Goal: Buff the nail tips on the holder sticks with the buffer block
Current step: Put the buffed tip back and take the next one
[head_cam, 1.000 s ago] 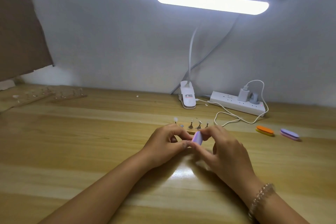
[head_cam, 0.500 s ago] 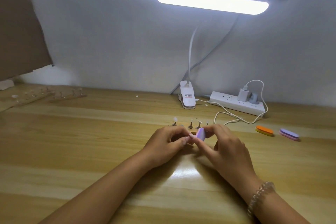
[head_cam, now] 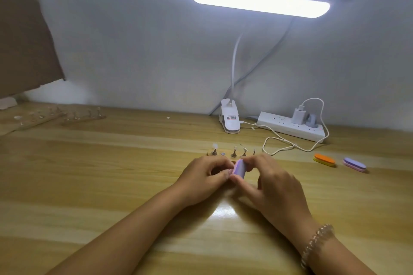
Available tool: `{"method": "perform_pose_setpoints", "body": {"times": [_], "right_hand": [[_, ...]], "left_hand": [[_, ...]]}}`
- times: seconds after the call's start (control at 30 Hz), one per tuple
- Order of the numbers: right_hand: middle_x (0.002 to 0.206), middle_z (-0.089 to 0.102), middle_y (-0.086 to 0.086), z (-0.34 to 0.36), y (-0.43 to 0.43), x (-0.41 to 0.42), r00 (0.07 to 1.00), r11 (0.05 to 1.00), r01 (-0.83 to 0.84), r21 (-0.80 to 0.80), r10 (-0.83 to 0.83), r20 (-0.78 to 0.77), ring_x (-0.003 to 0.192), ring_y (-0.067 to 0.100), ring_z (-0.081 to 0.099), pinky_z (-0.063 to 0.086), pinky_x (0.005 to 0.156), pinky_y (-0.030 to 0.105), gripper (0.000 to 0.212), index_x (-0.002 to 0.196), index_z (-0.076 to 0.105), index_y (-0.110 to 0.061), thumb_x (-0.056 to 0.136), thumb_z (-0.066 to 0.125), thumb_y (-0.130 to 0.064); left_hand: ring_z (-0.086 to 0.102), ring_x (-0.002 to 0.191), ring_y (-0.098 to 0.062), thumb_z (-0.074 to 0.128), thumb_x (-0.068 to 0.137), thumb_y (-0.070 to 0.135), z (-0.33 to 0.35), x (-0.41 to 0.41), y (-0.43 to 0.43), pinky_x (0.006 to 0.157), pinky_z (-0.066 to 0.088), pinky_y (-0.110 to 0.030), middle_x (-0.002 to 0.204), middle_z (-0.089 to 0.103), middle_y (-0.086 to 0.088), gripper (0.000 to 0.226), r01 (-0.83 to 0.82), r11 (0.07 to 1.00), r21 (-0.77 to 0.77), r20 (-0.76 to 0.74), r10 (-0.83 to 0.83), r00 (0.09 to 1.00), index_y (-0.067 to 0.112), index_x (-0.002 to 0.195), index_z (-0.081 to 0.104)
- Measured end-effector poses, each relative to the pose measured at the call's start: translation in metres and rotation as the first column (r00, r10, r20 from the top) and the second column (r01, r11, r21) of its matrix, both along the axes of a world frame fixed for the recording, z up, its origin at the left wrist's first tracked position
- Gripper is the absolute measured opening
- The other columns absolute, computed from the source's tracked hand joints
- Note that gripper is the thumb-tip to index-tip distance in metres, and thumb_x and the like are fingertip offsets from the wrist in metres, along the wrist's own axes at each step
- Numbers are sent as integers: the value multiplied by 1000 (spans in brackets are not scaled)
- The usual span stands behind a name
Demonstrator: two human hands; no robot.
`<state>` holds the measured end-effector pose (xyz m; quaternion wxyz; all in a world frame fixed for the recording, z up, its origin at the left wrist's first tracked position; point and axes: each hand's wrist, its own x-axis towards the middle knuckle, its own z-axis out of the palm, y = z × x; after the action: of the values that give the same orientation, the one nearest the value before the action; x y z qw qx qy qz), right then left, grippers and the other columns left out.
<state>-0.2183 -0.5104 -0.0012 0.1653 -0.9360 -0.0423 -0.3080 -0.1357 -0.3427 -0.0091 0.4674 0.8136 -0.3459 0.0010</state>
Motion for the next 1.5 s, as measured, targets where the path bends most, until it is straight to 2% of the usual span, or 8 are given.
{"method": "perform_pose_setpoints", "body": {"times": [0.1, 0.2, 0.33, 0.57, 0.73, 0.9, 1.03, 1.5], "right_hand": [[89, 60, -20, -1, -16, 7, 996, 970, 92, 224, -86, -38, 69, 8, 59, 46, 63, 33, 28, 90, 55, -32, 82, 56, -59], [92, 61, -21, -3, -31, 11, 989, 943, 139, 302, -115, -95, 84, 14, 62, 46, 71, 35, 30, 97, 50, -27, 88, 53, -55], [91, 57, -25, -5, -33, 14, 971, 947, 119, 299, -48, -235, 97, 20, 61, 41, 77, 33, 28, 103, 48, -20, 94, 53, -46], [95, 66, -13, -2, -30, 10, 963, 958, 83, 275, -6, -268, 93, 17, 60, 45, 83, 36, 29, 102, 50, -25, 92, 50, -52], [96, 65, -13, 0, -28, 6, 968, 948, 99, 302, -21, -251, 94, 17, 60, 46, 84, 39, 30, 98, 50, -26, 89, 50, -55], [92, 61, -19, 1, -26, 5, 971, 964, 109, 242, -52, -232, 91, 16, 58, 44, 84, 38, 31, 98, 49, -25, 90, 51, -55], [95, 60, -14, 1, -25, 5, 967, 975, 117, 187, -69, -244, 93, 15, 56, 42, 84, 37, 31, 100, 48, -27, 90, 49, -57], [93, 62, -12, 0, -26, 6, 964, 972, 117, 205, -62, -259, 93, 16, 56, 44, 86, 38, 34, 95, 48, -29, 86, 49, -62]], "left_hand": [[60, 80, -1, 61, 96, 12, 2, -3, -1, 72, 44, -19, 90, 70, 11, 14, -27, 995, -92, -12, 26, 1000, 19, 94, 73], [61, 93, -12, 63, 95, 12, 4, 0, -1, 79, 45, -26, 101, 67, 4, 13, -198, 970, -144, 45, 206, 977, 21, 94, 73], [52, 117, -12, 61, 96, 16, 6, 3, 4, 88, 39, -24, 107, 58, 15, 12, -397, 912, -108, 60, 404, 913, 18, 98, 73], [60, 117, -10, 60, 95, 21, 7, 0, 1, 107, 41, -42, 108, 69, 18, 10, -354, 935, 15, -47, 354, 934, 25, 91, 69], [62, 106, -15, 60, 95, 23, 8, 0, 2, 99, 46, -40, 105, 69, 9, 10, -381, 924, 30, -41, 382, 923, 23, 95, 71], [44, 131, -8, 56, 97, 29, 8, 3, 3, 108, 33, -36, 130, 56, 12, 13, -360, 917, 170, 37, 359, 933, 36, 86, 57], [50, 121, -10, 53, 98, 30, 10, 3, 3, 98, 31, -32, 119, 61, 17, 20, -337, 905, 259, 82, 327, 942, 37, 80, 48], [54, 105, -13, 73, 86, 19, 12, -5, 3, 93, 43, -29, 102, 57, 4, 8, -382, 915, -132, 93, 395, 914, 26, 87, 75]]}}
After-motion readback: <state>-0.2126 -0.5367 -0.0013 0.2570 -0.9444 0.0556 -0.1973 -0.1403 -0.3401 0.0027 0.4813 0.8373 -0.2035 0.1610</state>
